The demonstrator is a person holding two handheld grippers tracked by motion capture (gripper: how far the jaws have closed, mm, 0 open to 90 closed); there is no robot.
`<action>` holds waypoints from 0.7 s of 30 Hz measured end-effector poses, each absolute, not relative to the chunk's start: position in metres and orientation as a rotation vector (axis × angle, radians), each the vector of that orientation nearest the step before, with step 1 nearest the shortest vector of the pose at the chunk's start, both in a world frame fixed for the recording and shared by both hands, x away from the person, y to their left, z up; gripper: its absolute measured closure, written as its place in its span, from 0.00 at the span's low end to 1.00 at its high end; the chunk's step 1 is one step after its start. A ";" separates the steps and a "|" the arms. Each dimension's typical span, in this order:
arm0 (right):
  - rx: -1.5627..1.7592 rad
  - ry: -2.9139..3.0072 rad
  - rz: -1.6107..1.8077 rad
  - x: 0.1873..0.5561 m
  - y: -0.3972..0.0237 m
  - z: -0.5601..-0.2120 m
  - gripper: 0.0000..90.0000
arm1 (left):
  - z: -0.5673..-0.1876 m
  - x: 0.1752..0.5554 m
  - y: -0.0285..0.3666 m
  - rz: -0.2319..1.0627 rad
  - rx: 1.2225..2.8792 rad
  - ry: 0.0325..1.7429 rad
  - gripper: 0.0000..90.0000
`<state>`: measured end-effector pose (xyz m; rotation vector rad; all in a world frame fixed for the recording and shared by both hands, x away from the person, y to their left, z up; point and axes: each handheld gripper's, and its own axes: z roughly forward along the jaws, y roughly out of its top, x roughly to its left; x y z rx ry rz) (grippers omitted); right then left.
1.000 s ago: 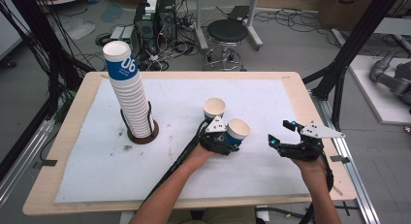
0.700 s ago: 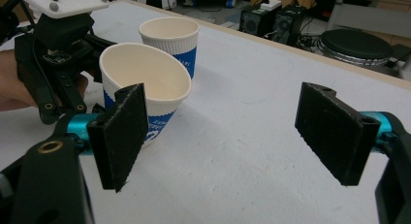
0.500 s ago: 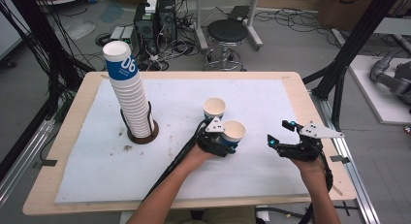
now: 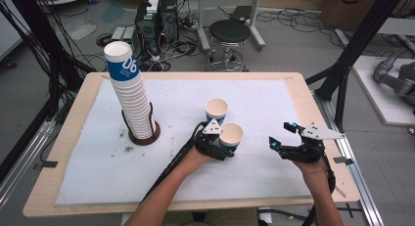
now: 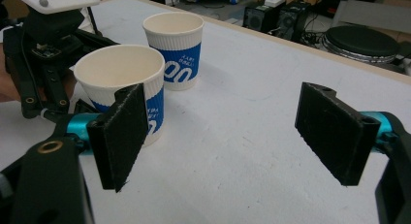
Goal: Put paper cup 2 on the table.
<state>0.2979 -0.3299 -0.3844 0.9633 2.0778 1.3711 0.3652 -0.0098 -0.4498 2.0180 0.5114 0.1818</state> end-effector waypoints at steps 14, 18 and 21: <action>0.968 2.063 1.391 0.296 -0.331 -0.384 0.22 | -0.424 0.345 0.041 0.239 1.818 0.479 0.20; 0.961 2.063 1.395 0.295 -0.330 -0.384 0.22 | -0.412 0.335 0.060 0.259 1.763 0.462 0.20; 0.954 2.062 1.397 0.293 -0.330 -0.384 0.22 | -0.404 0.326 0.078 0.273 1.706 0.458 0.20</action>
